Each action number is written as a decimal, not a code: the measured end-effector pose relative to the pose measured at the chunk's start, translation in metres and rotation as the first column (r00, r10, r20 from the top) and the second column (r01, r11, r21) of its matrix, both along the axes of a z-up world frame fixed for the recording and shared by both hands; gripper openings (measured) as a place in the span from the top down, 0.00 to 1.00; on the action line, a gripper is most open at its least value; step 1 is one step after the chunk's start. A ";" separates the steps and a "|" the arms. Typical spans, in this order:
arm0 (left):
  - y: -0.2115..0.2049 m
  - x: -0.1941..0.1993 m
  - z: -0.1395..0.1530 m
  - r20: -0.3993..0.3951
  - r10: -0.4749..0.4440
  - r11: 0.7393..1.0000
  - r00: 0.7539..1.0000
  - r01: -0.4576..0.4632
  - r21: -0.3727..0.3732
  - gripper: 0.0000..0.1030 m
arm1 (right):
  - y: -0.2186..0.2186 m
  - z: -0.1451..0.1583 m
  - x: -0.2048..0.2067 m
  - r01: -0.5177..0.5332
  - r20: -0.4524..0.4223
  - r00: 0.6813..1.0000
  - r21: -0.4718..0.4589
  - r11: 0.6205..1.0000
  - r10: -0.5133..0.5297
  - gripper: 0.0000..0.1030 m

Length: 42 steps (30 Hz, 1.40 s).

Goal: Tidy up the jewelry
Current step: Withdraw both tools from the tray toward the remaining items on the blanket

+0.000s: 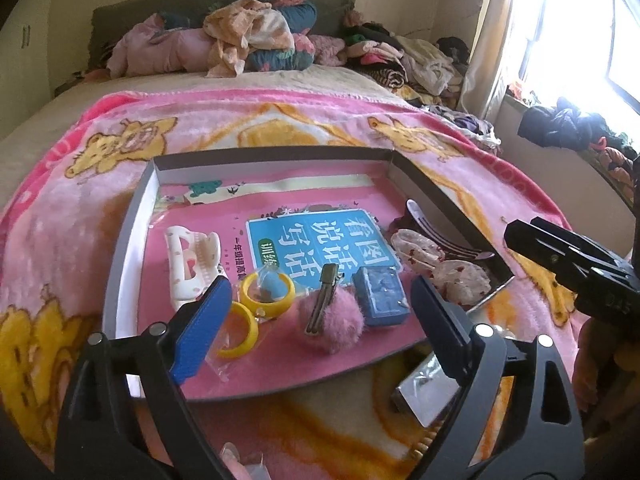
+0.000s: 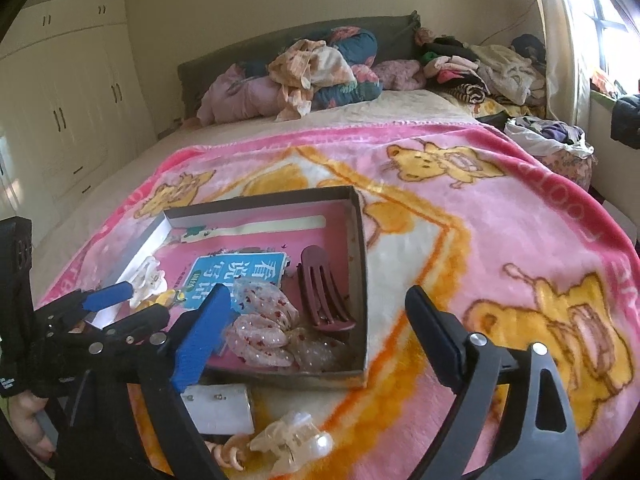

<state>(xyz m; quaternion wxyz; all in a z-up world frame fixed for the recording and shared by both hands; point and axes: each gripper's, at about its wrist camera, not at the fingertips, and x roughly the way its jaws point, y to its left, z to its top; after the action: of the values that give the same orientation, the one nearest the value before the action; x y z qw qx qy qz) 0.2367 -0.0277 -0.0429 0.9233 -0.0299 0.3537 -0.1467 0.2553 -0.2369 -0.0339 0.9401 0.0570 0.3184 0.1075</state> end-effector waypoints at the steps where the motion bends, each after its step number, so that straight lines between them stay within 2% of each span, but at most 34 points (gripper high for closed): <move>1: 0.000 -0.003 0.002 0.004 0.001 1.000 1.000 -0.001 0.002 0.21 | -0.001 0.000 -0.002 0.002 0.002 1.000 0.001 1.000 -0.002 0.15; 5: 0.001 -0.011 0.008 0.024 0.011 1.000 1.000 -0.011 0.009 0.15 | -0.004 0.001 -0.012 0.007 0.007 1.000 0.003 1.000 -0.007 0.15; 10: 0.003 -0.023 0.018 0.050 0.021 1.000 0.999 -0.021 0.015 0.13 | -0.006 0.004 -0.024 0.007 0.013 1.000 0.002 1.000 -0.007 0.14; 25: 0.004 -0.053 0.027 0.088 0.027 0.999 0.996 -0.029 0.020 0.13 | -0.003 0.015 -0.063 -0.029 0.053 0.998 -0.018 0.999 0.030 0.14; 42: -0.003 -0.082 0.019 0.085 -0.024 0.998 0.996 0.019 0.057 0.13 | -0.003 0.007 -0.092 -0.057 0.035 0.998 -0.040 0.998 0.058 0.14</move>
<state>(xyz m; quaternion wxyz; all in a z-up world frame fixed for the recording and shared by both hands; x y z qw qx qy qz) 0.1549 -0.0303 -0.0235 0.9364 0.0060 0.3183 -0.1479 0.1633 -0.2395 -0.0270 0.9432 0.0274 0.3050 0.1292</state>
